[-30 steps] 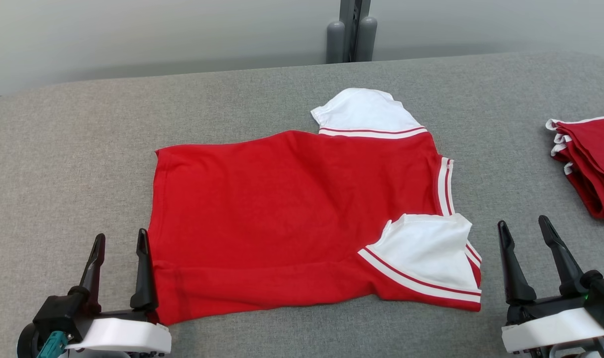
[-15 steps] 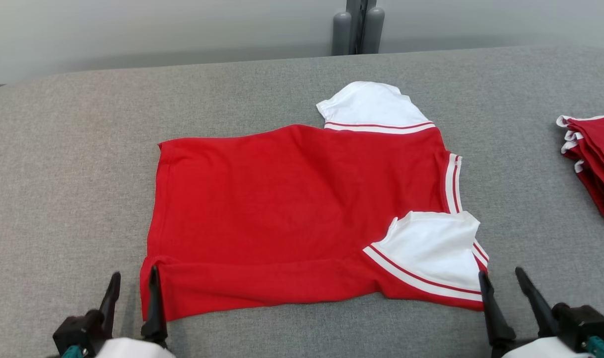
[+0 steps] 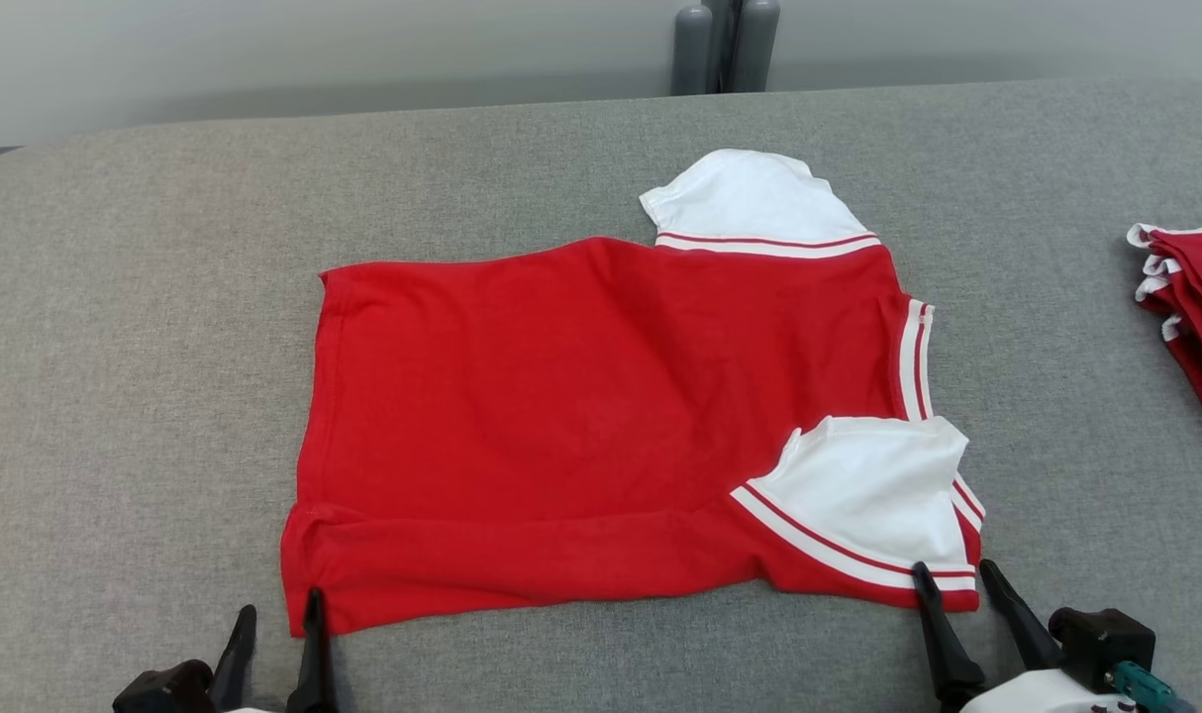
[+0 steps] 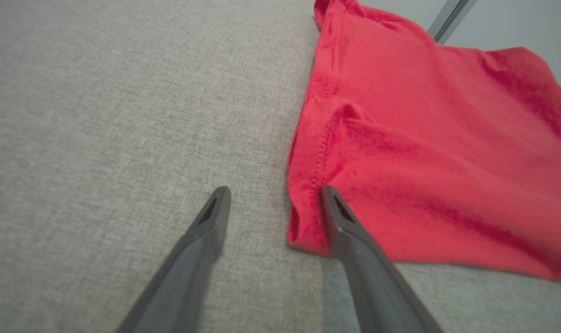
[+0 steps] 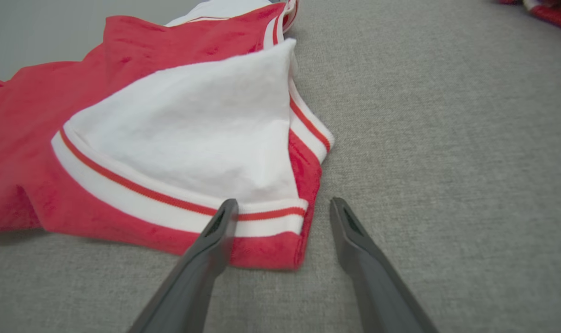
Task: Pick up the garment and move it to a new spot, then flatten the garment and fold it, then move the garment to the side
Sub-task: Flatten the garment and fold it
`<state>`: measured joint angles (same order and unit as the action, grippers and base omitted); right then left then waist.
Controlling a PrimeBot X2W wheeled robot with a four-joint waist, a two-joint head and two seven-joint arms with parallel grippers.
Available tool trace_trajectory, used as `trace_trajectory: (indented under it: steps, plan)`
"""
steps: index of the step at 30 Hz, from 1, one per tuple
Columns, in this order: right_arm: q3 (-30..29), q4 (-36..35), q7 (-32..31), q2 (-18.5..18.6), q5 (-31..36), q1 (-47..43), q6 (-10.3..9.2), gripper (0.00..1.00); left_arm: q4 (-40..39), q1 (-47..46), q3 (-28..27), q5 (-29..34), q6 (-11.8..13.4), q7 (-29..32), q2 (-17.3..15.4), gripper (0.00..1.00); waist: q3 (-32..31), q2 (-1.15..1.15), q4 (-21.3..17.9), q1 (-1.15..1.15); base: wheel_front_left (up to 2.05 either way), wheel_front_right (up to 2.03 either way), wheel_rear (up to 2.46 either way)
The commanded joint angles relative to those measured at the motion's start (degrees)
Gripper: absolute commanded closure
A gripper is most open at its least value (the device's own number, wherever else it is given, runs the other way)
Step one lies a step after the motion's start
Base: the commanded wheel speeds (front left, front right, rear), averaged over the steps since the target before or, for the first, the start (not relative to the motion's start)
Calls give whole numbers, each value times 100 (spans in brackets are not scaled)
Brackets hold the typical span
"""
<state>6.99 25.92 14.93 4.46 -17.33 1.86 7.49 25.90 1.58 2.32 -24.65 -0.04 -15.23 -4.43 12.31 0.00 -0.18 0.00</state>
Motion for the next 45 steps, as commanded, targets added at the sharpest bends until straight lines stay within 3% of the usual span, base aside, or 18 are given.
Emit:
trace_trajectory:
  steps: [1, 2, 3, 4, 6, 14, 23, 32, 39, 40, 41, 42, 45]
  plan:
    - [35, 91, 4, 27, -62, 66, 1, 0, 157, -65, 39, -49, -41, 48, 29, 0, 2, 0, 1, 0, 0, 0, 0]
    - [47, 132, 4, 36, -92, 99, 1, 0, 235, -100, 50, -79, -51, 49, 37, 1, 4, 0, 3, 0, 0, 0, 0]
    - [75, 163, -2, 39, -146, 132, 1, 33, 299, -137, 49, -112, -74, 54, 46, 85, 7, 0, 6, 0, 0, 0, 0]
    - [127, 201, -2, 41, -211, 163, 1, 55, 362, -179, 72, -104, -83, 56, 47, 100, 9, 0, 5, 0, 0, 0, 0]
    - [169, 223, 2, 88, -288, 224, 1, 100, 438, -256, 118, -65, -123, 56, 41, 100, 13, 0, 7, 0, 0, 0, 0]
    - [108, -243, 18, 283, -527, 211, 1, 100, 133, -314, 96, 202, -103, 16, -217, 100, -21, 0, 11, 0, 0, 0, 0]
    - [-284, -1214, -416, 251, -517, -621, 0, 100, -851, 283, 128, 270, 45, 373, -470, 100, -96, 0, 39, 0, 0, 0, 0]
    - [-732, -1882, -883, 19, -418, -1603, 0, 100, -1704, 1141, 127, 56, 231, 942, -433, 100, -372, 0, -11, 0, 0, 0, 0]
    - [-814, -1926, -1033, -66, -325, -1793, 0, 100, -1883, 1434, 241, 40, 292, 1087, -378, 100, -486, 0, -35, 0, 0, 0, 0]
    - [-811, -1908, -1045, -73, -305, -1762, 0, 76, -1866, 1422, 269, 21, 273, 1091, -352, 59, -497, 0, -41, 0, 0, 0, 0]
    - [-808, -1888, -1066, -78, -277, -1713, 0, 51, -1830, 1399, 304, 15, 265, 1109, -333, 0, -509, 0, -49, 0, 0, 0, 0]
    - [-797, -1880, -1064, -83, -238, -1652, 0, 0, -1814, 1348, 346, 55, 258, 1101, -329, 0, -512, 0, -56, 0, 0, 0, 0]
    - [-819, -2005, -881, -69, -74, -1329, 1, 0, -1876, 1093, 440, 147, 269, 967, -284, 0, -492, 0, -90, 0, 0, 0, 0]
